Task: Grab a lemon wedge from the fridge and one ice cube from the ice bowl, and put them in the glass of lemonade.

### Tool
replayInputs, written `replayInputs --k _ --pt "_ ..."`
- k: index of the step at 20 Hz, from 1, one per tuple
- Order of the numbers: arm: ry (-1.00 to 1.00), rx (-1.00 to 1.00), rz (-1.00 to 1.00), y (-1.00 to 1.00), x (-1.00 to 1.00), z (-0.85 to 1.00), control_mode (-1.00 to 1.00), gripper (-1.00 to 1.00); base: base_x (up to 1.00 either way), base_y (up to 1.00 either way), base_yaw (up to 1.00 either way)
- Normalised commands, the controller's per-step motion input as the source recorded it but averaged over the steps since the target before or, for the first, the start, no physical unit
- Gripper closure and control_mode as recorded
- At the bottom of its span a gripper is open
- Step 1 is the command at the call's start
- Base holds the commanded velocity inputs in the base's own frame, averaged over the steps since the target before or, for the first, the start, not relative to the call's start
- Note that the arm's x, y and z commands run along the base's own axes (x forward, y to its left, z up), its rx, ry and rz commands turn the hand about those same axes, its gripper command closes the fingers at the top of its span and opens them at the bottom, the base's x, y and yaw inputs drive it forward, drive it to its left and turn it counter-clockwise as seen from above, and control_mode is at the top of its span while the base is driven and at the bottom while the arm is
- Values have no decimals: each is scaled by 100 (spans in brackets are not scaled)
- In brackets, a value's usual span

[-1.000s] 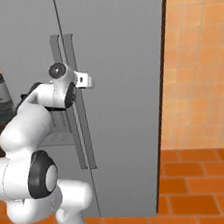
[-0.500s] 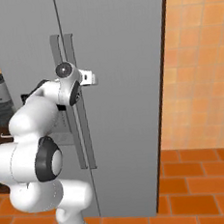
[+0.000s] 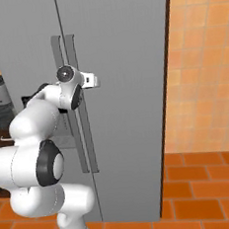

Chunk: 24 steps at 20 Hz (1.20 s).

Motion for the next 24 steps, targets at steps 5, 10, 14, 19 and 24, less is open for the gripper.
replayInputs --k 5,10,14,19,24 --pt "5 0 0 0 13 0 -100 100 0 0 0" --pt "1 0 -1 -2 3 0 -100 100 0 0 0" --pt "0 0 -20 -42 -4 2 -100 100 0 0 0" --pt "0 0 -22 -58 -10 15 -100 100 0 0 0" --pt "0 0 -13 -80 -26 29 -100 100 0 0 0"
